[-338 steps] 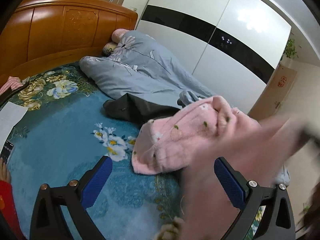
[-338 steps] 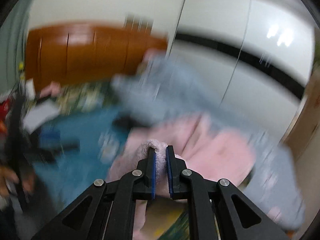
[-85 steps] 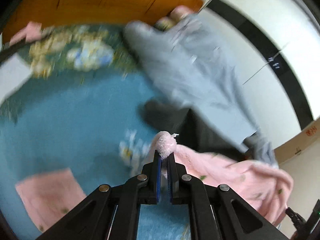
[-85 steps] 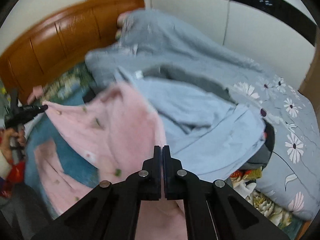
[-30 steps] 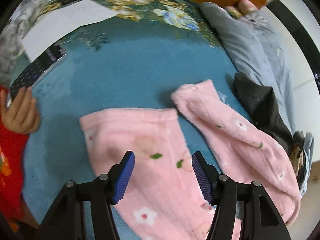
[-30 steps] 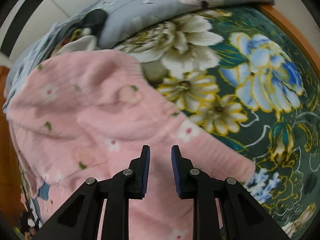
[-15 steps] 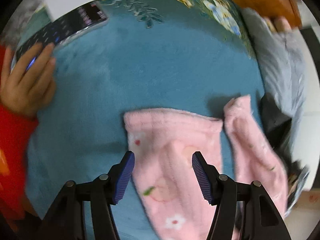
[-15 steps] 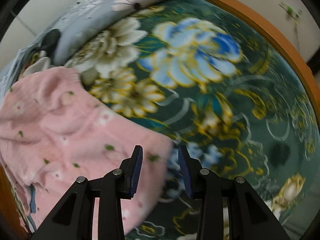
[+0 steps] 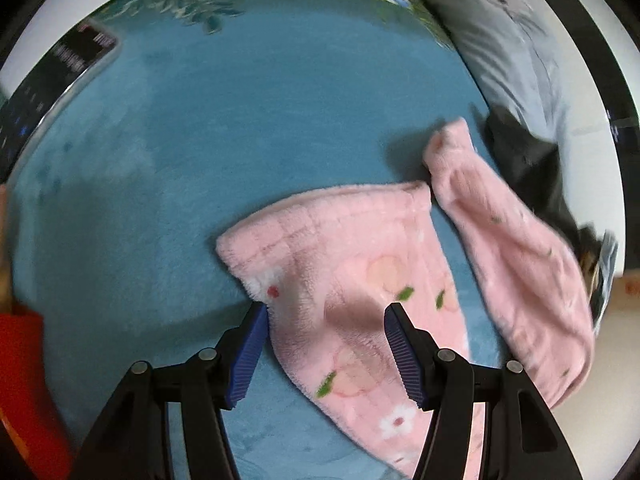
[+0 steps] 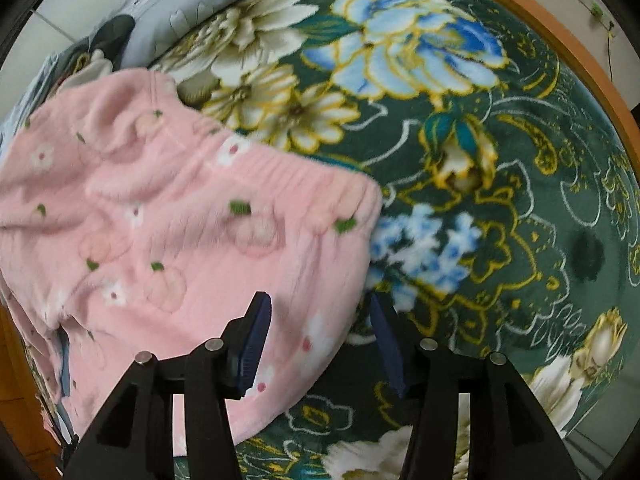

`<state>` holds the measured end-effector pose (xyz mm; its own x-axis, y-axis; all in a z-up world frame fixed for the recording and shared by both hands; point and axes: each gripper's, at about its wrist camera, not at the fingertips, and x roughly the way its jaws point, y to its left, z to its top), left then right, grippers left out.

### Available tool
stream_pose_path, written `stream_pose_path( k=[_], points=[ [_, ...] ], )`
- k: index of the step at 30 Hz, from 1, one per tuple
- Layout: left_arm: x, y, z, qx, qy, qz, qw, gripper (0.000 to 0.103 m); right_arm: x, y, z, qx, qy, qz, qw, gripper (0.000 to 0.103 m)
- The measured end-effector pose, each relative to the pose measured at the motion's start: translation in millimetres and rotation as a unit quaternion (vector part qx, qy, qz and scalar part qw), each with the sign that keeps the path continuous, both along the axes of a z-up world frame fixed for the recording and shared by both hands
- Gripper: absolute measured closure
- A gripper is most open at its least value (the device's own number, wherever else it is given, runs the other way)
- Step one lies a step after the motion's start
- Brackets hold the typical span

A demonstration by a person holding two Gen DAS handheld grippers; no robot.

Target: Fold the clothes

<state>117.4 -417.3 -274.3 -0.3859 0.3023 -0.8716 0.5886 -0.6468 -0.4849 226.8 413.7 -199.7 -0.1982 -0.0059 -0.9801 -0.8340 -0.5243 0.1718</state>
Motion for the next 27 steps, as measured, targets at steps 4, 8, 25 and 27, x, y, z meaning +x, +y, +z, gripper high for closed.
stream_pose_path(
  k=[4, 8, 25, 27],
  points=[
    [-8.7, 4.2, 1.2, -0.017, 0.007, -0.063, 0.9978, 0.039, -7.7, -9.9, 4.0, 0.000, -0.003, 0.013, 1.000, 0.050],
    [-13.9, 12.4, 7.8, -0.039, 0.017, -0.172, 0.9842, 0.039, -14.0, -15.4, 19.0, 0.010, 0.007, 0.032, 0.999, 0.050],
    [68.7, -36.0, 49.1, 0.000, 0.129, -0.292, 0.9478, 0.039, -32.1, -38.9, 52.4, 0.050, 0.010, 0.055, 0.997, 0.050],
    [77.9, -51.5, 44.5, -0.001, 0.132, -0.252, 0.9586, 0.039, -33.6, -43.8, 50.0, 0.046, 0.012, 0.061, 0.997, 0.050]
  ],
)
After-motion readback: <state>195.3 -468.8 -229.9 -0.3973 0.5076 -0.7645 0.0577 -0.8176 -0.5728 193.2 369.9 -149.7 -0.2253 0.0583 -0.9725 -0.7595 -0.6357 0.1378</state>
